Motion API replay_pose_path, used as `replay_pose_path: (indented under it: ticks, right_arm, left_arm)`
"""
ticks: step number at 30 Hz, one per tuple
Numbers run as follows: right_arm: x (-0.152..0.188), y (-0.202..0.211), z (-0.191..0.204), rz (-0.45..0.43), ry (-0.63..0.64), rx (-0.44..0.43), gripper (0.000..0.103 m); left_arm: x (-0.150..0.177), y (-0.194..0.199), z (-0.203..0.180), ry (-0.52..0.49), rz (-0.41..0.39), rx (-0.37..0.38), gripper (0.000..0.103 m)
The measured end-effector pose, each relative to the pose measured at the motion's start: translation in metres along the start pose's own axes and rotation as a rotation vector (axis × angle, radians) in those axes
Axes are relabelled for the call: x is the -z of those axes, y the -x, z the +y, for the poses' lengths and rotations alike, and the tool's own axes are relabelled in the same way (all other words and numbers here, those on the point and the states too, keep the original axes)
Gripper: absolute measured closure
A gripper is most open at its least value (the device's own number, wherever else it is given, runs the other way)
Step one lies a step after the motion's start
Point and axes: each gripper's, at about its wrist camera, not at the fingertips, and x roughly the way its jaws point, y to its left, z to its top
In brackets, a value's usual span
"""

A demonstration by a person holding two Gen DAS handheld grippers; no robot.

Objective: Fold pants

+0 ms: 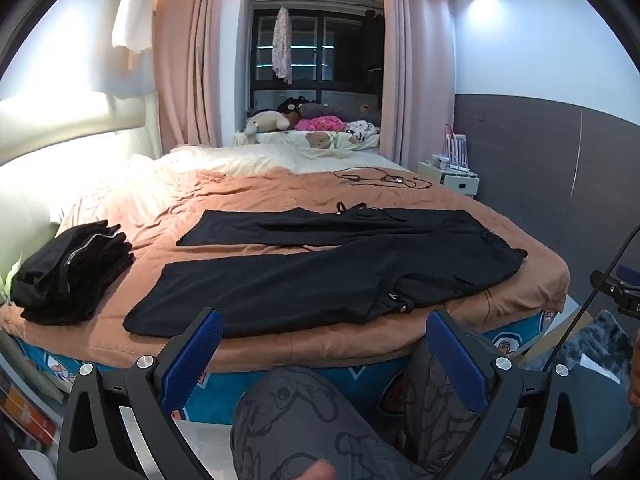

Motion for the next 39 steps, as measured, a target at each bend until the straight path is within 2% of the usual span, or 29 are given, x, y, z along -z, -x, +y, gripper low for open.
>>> replay_pose_path:
  ticks: [3, 4, 14, 39]
  right_arm:
    - [0.000, 0.001, 0.000, -0.003, -0.002, -0.004, 0.000]
    - [0.001, 0.001, 0.001, -0.005, -0.001, -0.005, 0.000]
    - [-0.004, 0.001, -0.006, 0.004, -0.006, 0.006, 0.000]
    - [-0.002, 0.002, -0.001, 0.002, -0.019, 0.023, 0.000]
  left_arm:
    - [-0.004, -0.003, -0.005, -0.020, 0.001, -0.013, 0.000]
    - [-0.004, 0.002, -0.008, -0.030, -0.024, -0.009, 0.000]
    - [-0.004, 0.002, -0.002, -0.004, -0.042, 0.042, 0.000]
    - [0.001, 0.007, -0.002, 0.002, -0.047, 0.076, 0.000]
